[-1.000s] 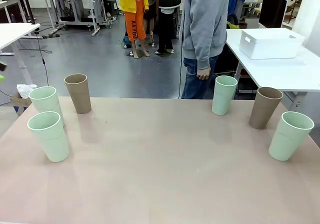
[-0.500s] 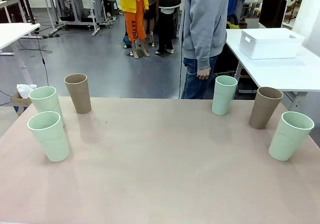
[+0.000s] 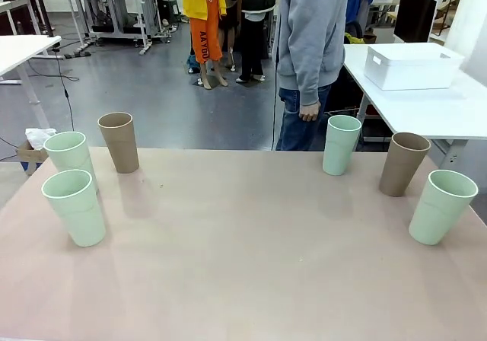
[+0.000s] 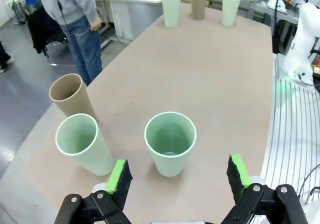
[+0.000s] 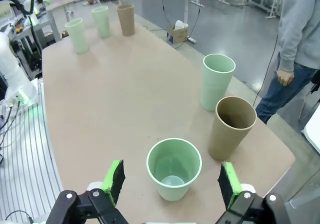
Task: Stack the cups and store them in the basket.
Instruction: Pick up two Reusable plastic cups , one in each hand.
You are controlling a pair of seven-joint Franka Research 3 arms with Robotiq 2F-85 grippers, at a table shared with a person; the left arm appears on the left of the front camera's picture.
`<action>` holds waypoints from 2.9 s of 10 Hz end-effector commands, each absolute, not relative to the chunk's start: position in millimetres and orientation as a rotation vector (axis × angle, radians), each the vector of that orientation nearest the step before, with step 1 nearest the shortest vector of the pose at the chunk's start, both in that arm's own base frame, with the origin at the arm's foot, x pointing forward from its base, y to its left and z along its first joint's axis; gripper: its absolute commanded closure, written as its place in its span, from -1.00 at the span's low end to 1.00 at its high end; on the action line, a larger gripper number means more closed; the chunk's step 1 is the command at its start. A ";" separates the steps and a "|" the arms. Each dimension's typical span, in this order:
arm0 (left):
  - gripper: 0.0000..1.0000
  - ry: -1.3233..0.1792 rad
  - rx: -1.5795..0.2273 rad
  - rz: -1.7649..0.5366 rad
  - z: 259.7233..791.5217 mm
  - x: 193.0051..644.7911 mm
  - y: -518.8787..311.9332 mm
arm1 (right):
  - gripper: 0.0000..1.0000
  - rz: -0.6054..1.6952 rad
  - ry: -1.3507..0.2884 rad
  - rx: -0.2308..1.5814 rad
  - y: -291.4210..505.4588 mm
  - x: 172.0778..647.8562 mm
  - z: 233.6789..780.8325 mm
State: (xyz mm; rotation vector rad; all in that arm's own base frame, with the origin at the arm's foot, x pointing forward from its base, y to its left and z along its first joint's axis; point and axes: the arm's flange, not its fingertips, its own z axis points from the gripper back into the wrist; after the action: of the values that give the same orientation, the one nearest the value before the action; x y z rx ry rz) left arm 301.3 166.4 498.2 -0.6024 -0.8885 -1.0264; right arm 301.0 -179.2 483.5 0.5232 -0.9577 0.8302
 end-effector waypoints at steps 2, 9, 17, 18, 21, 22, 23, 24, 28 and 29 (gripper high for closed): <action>-1.00 -0.889 -0.607 -1.042 497.5 300.8 165.9 | -1.00 0.861 -0.971 0.519 -181.8 296.6 485.2; -1.00 -0.889 -0.607 -1.042 497.5 300.8 165.9 | -1.00 0.861 -0.971 0.519 -181.8 296.6 485.2; -1.00 -0.889 -0.607 -1.042 497.5 300.8 165.9 | -1.00 0.861 -0.971 0.519 -181.8 296.6 485.2; -1.00 -0.889 -0.607 -1.042 497.5 300.8 165.9 | -1.00 0.861 -0.971 0.519 -181.8 296.6 485.2; -1.00 -0.889 -0.607 -1.042 497.5 300.8 165.9 | -1.00 0.861 -0.971 0.519 -181.8 296.6 485.2; -1.00 -0.889 -0.607 -1.042 497.5 300.8 165.9 | -1.00 0.861 -0.971 0.519 -181.8 296.6 485.2; -1.00 -0.889 -0.607 -1.042 497.5 300.8 165.9 | -1.00 0.861 -0.971 0.519 -181.8 296.6 485.2; -1.00 -0.889 -0.607 -1.042 497.5 300.8 165.9 | -1.00 0.861 -0.971 0.519 -181.8 296.6 485.2; -1.00 -0.889 -0.607 -1.042 497.5 300.8 165.9 | -1.00 0.861 -0.971 0.519 -181.8 296.6 485.2; -1.00 -0.889 -0.607 -1.042 497.5 300.8 165.9 | -1.00 0.861 -0.971 0.519 -181.8 296.6 485.2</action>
State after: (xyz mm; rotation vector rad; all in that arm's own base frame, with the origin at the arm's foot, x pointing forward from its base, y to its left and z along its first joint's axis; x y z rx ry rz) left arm 301.0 165.8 497.0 -0.6040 -0.8677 -1.0255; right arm 294.6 -181.2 484.9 0.5214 -0.9364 0.8457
